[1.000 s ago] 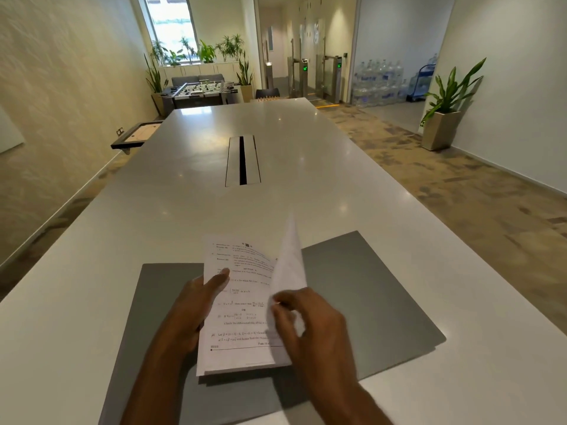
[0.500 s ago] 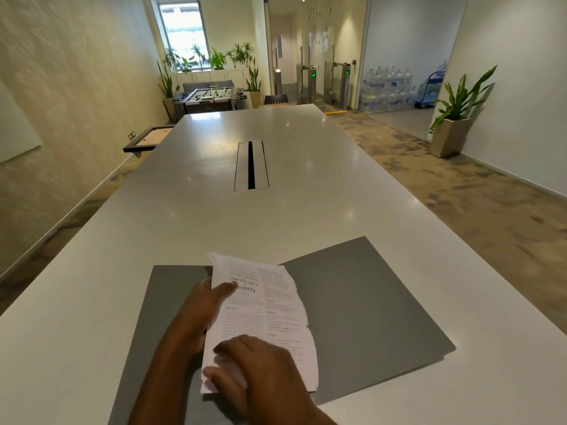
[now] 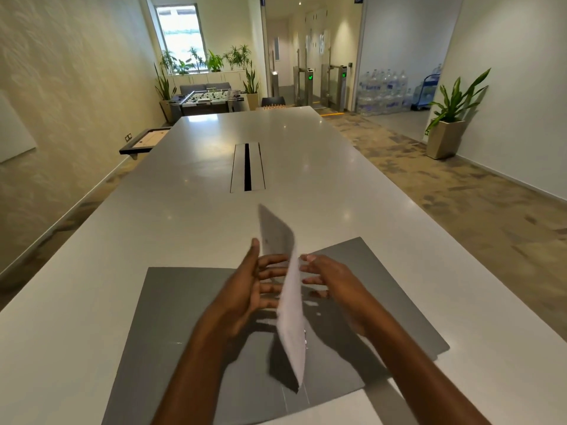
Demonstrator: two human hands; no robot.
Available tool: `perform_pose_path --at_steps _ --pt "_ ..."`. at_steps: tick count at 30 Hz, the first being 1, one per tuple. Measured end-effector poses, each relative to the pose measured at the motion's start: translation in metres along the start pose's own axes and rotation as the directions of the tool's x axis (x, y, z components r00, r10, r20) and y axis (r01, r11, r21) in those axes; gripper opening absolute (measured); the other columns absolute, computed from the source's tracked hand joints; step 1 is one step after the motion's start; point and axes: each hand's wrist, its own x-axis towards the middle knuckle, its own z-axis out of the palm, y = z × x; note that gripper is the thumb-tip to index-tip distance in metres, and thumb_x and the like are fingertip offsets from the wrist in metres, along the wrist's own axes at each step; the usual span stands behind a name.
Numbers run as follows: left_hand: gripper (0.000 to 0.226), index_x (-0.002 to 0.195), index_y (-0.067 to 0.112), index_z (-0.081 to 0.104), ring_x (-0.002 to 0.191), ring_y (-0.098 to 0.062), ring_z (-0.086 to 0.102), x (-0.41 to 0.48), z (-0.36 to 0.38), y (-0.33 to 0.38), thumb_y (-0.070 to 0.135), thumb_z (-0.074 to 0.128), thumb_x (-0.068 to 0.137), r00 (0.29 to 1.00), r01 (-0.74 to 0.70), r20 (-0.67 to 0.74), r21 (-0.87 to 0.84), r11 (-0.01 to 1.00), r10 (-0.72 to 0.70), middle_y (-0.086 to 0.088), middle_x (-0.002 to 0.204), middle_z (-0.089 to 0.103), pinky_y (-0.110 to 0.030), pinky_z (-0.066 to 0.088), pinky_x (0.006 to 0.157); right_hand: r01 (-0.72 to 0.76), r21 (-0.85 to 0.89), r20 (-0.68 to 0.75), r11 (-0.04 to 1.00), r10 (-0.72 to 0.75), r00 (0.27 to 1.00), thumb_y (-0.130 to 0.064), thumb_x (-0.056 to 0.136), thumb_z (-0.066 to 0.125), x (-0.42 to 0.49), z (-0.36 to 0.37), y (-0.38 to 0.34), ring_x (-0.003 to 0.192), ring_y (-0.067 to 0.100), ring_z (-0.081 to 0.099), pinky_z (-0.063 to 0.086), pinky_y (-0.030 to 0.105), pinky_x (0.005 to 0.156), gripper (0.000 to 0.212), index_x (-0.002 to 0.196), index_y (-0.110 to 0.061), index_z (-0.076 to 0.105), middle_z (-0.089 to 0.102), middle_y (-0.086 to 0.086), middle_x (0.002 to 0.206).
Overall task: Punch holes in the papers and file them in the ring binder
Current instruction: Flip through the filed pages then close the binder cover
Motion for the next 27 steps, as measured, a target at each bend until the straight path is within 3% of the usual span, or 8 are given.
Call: perform_pose_path --at_steps 6,10,14,17,20,22,24,27 --pt "0.066 0.137 0.014 0.064 0.121 -0.032 0.068 0.007 0.036 -0.003 0.061 0.035 0.102 0.999 0.042 0.015 0.166 0.985 -0.045 -0.011 0.133 0.07 -0.042 0.062 0.094 -0.103 0.147 0.05 0.984 0.096 0.994 -0.053 0.108 0.034 0.008 -0.051 -0.018 0.075 0.021 0.079 0.062 0.03 0.064 0.036 0.111 -0.029 0.061 0.077 0.01 0.092" --pt "0.037 0.126 0.012 0.07 0.109 -0.032 0.071 0.007 0.025 -0.013 0.037 0.048 0.109 0.996 0.041 -0.081 0.176 0.984 -0.027 -0.018 0.128 0.072 -0.052 0.058 0.101 -0.235 0.161 -0.003 0.959 0.239 0.971 -0.066 0.09 0.061 0.026 -0.092 -0.003 0.113 0.037 0.07 0.054 0.05 0.103 0.068 0.142 -0.021 0.058 0.067 0.016 0.138" --pt "0.02 0.108 0.019 0.075 0.099 -0.038 0.075 0.0 0.003 -0.014 0.029 0.058 0.106 0.972 0.03 -0.233 0.245 0.969 0.029 -0.02 0.116 0.076 -0.054 0.06 0.094 -0.262 -0.03 -0.019 0.964 0.262 0.965 -0.03 0.1 0.065 0.035 -0.114 0.023 0.111 0.037 0.071 0.051 0.055 0.108 0.032 0.126 -0.011 0.069 0.073 0.017 0.128" --pt "0.015 0.107 0.023 0.071 0.094 -0.024 0.073 -0.007 -0.019 -0.012 0.023 0.057 0.107 0.933 -0.009 -0.343 0.286 0.958 0.111 -0.008 0.108 0.075 -0.032 0.059 0.079 -0.214 -0.217 -0.144 0.952 0.185 0.972 -0.006 0.095 0.07 0.039 -0.118 0.044 0.102 0.027 0.071 0.059 0.042 0.09 0.031 0.126 -0.007 0.063 0.07 0.017 0.13" --pt "0.014 0.114 0.025 0.071 0.105 -0.025 0.073 -0.014 -0.053 -0.01 0.025 0.061 0.105 0.861 0.033 -0.432 0.572 0.82 0.267 -0.007 0.116 0.076 -0.034 0.054 0.09 -0.202 -0.29 -0.214 0.936 0.142 0.966 0.003 0.091 0.072 0.04 -0.117 0.068 0.104 0.031 0.071 0.061 0.046 0.088 0.034 0.121 -0.011 0.061 0.071 0.018 0.126" --pt "0.027 0.127 0.014 0.071 0.117 -0.036 0.068 -0.022 -0.077 -0.006 0.022 0.064 0.102 0.795 0.157 -0.488 0.739 0.655 0.361 -0.015 0.126 0.072 -0.039 0.05 0.099 -0.175 -0.364 -0.227 0.915 0.096 0.969 0.002 0.09 0.072 0.04 -0.112 0.079 0.104 0.025 0.069 0.059 0.035 0.081 0.042 0.128 -0.009 0.059 0.071 0.015 0.13" --pt "0.038 0.133 0.008 0.067 0.127 -0.043 0.06 -0.033 -0.098 -0.003 0.023 0.067 0.098 0.714 0.289 -0.574 0.764 0.577 0.401 -0.022 0.137 0.066 -0.047 0.046 0.108 -0.156 -0.433 -0.24 0.888 0.053 0.969 0.001 0.09 0.072 0.039 -0.106 0.087 0.11 0.026 0.067 0.056 0.03 0.083 0.049 0.135 -0.008 0.056 0.069 0.011 0.134" --pt "0.047 0.139 0.004 0.061 0.13 -0.05 0.055 -0.052 -0.121 0.001 0.028 0.064 0.099 0.671 0.437 -0.662 0.716 0.544 0.334 -0.029 0.14 0.06 -0.053 0.044 0.108 -0.141 -0.501 -0.252 0.854 0.012 0.968 -0.002 0.09 0.073 0.039 -0.098 0.094 0.123 0.029 0.064 0.057 0.045 0.099 0.053 0.138 -0.011 0.053 0.067 0.009 0.138"
